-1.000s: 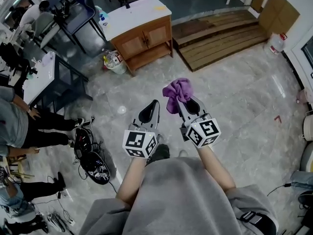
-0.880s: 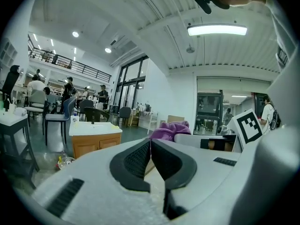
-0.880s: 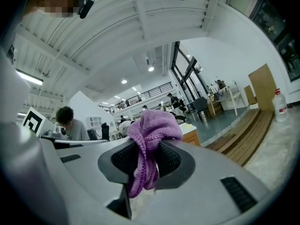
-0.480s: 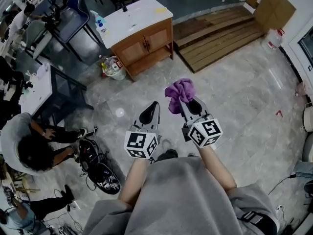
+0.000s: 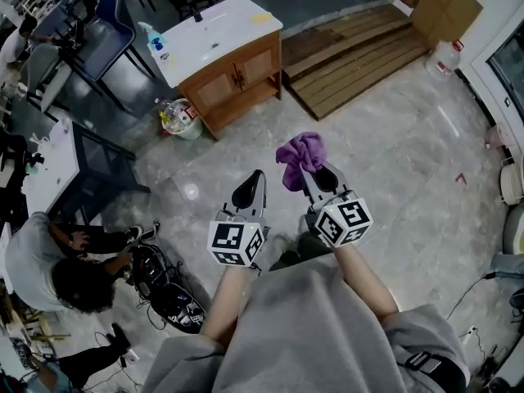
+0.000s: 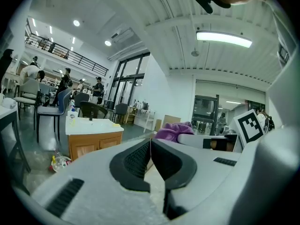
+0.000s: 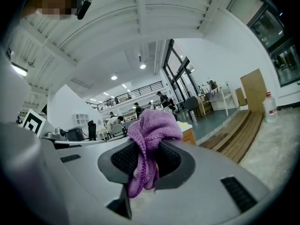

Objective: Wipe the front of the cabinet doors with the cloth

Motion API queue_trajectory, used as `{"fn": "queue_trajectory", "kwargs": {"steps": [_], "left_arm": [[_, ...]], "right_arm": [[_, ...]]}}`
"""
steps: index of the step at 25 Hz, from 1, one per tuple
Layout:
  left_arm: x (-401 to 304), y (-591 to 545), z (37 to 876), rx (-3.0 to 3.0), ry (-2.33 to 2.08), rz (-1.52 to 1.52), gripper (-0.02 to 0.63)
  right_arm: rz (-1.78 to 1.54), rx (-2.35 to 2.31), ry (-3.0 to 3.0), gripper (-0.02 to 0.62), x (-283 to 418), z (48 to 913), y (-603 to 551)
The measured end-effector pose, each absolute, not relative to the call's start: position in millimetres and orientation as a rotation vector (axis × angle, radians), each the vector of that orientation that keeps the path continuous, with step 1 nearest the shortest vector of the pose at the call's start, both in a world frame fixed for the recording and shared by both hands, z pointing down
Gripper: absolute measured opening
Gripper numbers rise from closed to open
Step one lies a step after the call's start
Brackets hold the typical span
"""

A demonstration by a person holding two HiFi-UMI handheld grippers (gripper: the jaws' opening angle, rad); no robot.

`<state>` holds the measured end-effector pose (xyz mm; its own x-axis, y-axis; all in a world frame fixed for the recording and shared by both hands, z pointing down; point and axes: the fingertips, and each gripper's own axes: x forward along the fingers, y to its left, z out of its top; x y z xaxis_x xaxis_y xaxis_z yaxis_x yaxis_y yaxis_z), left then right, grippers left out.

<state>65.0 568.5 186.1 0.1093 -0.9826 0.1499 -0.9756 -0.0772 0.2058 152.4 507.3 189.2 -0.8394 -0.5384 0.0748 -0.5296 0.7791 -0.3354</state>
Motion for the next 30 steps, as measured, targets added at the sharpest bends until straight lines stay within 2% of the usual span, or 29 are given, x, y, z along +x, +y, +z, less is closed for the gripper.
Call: {"fn": "queue_trajectory", "kwargs": {"steps": [11, 30], "left_arm": [[40.9, 523.5, 205.9, 2.129, -1.906, -0.037, 0.014], [-15.0, 366.6, 214.6, 2.097, -1.891, 0.032, 0.014]], "right_arm": [[-0.571, -0.929, 2.926, 0.086, 134.4, 208.7, 461.9], [-0.651, -0.887, 2.925, 0.086, 66.6, 222.5, 302.3]]}}
